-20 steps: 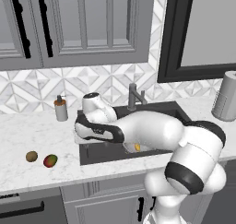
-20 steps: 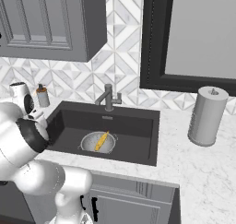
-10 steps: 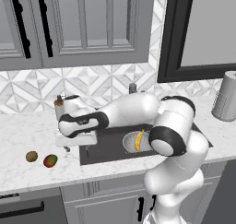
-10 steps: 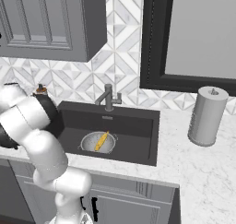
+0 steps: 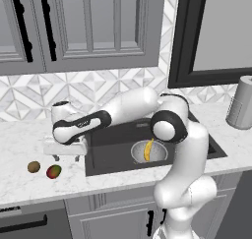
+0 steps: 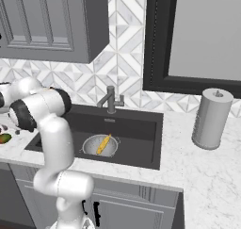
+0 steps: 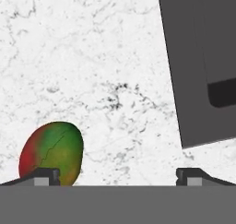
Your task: Put the colander in the sink, put the kiwi, banana, mango in the colander, and turn on the sink faucet and pour water over the colander.
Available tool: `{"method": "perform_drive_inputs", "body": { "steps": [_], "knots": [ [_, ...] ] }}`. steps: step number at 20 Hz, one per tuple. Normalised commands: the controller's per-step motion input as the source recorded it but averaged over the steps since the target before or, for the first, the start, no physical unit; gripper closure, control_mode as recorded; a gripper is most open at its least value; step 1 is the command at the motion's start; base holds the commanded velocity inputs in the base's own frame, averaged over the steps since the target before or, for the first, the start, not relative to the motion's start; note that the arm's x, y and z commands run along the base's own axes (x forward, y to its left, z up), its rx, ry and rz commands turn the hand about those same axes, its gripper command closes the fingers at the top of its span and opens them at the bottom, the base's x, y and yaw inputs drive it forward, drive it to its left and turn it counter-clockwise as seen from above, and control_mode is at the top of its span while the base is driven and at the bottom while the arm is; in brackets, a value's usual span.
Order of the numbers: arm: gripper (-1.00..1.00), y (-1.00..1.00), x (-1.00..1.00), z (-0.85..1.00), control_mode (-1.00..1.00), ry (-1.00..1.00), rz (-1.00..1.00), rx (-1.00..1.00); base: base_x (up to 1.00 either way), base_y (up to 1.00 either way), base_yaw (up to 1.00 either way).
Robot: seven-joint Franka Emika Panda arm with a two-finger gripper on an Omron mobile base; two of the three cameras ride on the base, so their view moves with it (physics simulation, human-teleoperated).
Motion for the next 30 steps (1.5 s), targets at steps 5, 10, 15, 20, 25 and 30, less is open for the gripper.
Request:
{"method": "perform_drive_inputs", "body": {
  "steps": [5, 10, 15, 20, 25, 30],
  "knots": [
    [-1.00, 0.22, 0.00, -0.24, -1.00, 0.00, -0.04, 0.00, 0.00, 0.00, 0.00],
    [-1.00, 0.12, 0.00, -0.25, -1.00, 0.00, 0.00, 0.00, 0.00, 0.00, 0.00],
    [-1.00, 0.28, 0.07, -0.32, -1.00, 0.00, 0.00, 0.00, 0.00, 0.00, 0.00],
    [-1.00, 0.28, 0.01, -0.28, -1.00, 0.00, 0.00, 0.00, 0.00, 0.00, 0.00],
    [-1.00, 0.22, 0.00, -0.31, -1.00, 0.00, 0.00, 0.00, 0.00, 0.00, 0.00],
    [1.00, 0.03, 0.00, -0.39, -1.00, -0.03, 0.00, 0.00, 0.00, 0.00, 0.00]
  ]
}}
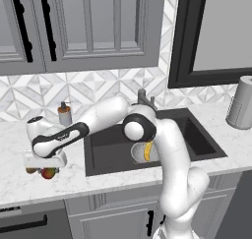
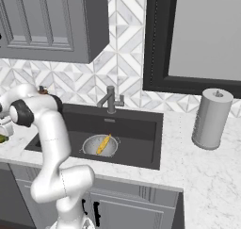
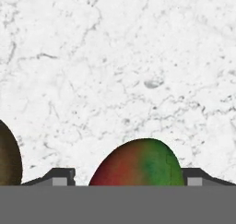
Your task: Put the colander in the sink, put the kiwi, banana, mango in the colander, and turn on the sink faucet and pour water over the colander.
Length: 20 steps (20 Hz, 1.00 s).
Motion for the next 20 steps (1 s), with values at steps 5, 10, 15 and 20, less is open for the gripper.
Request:
{"method": "perform_drive_inputs", "body": {
  "steps": [5, 10, 15, 20],
  "knots": [
    [1.00, 0.00, 0.00, -0.01, -1.00, 0.00, 0.00, 0.00, 0.00, 0.00, 0.00],
    [1.00, -0.53, 0.01, 0.01, -1.00, 0.00, 0.00, 0.00, 0.00, 0.00, 0.00],
    [1.00, -1.00, -0.07, 0.03, -1.00, -0.01, 0.00, 0.00, 0.00, 0.00, 0.00],
    [1.00, -1.00, -0.02, 0.29, -1.00, -0.01, 0.00, 0.05, 0.00, 0.00, 0.00]
  ]
}}
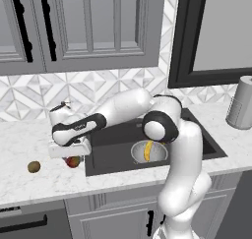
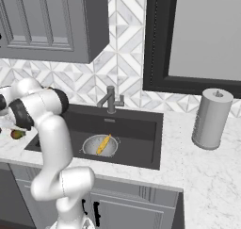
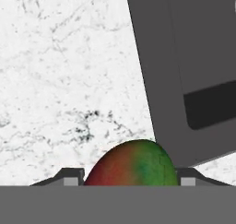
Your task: Put the colander in the sink, put the kiwi, banana, mango in the colander, and turn on the sink faucet and pour water over the colander.
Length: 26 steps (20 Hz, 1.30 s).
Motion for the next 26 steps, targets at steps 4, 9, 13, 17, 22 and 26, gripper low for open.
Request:
{"method": "perform_drive_inputs", "body": {
  "steps": [4, 9, 13, 17, 22, 26],
  "knots": [
    [1.00, -1.00, 0.00, 0.31, -1.00, 0.00, 0.01, 0.07, 0.00, 0.00, 0.00],
    [1.00, -1.00, 0.00, 0.11, -1.00, -0.01, 0.01, 0.04, 0.00, 0.00, 0.00],
    [1.00, -1.00, -0.04, 0.00, -1.00, -0.04, 0.02, 0.00, 0.00, 0.00, 0.00],
    [1.00, -1.00, 0.00, 0.00, -1.00, -0.01, 0.01, 0.00, 0.00, 0.00, 0.00],
    [1.00, -0.99, 0.08, -0.06, -1.00, 0.00, 0.00, 0.00, 0.00, 0.00, 0.00],
    [1.00, -0.74, 0.26, -0.25, -1.00, -0.01, 0.00, 0.00, 0.00, 0.00, 0.00]
  ]
}}
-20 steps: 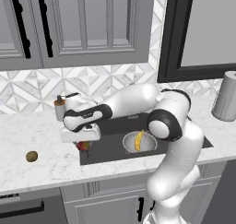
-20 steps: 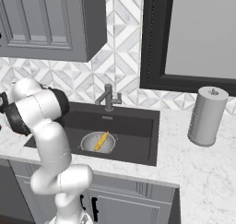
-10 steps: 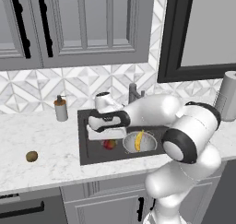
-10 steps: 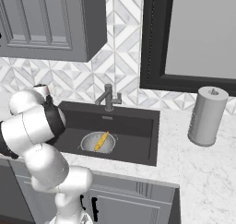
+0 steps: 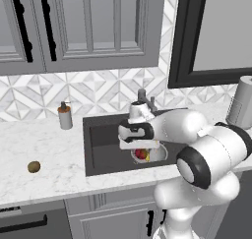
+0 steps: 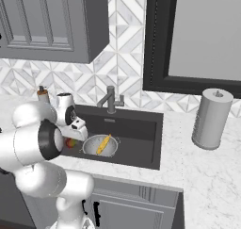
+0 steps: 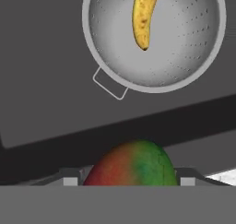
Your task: Put the colander in the sink, put the kiwi, banana, mango in the colander, and turn on the sink faucet and pour water over the colander.
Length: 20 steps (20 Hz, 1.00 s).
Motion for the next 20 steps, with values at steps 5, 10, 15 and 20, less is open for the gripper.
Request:
{"method": "perform_drive_inputs", "body": {
  "steps": [5, 10, 15, 20],
  "knots": [
    [1.00, -0.49, 0.47, -0.30, -1.00, 0.00, 0.00, 0.00, 0.00, 0.00, 0.00],
    [1.00, -0.34, 0.64, -0.04, -1.00, 0.00, -0.01, 0.03, 0.00, 0.00, 0.00],
    [1.00, -0.03, 0.66, -0.07, -1.00, 0.00, -0.05, 0.00, 0.00, 0.00, 0.00],
    [1.00, 0.00, 0.07, -0.39, -1.00, 0.00, -0.01, 0.00, 0.00, 0.00, 0.00]
  ]
}}
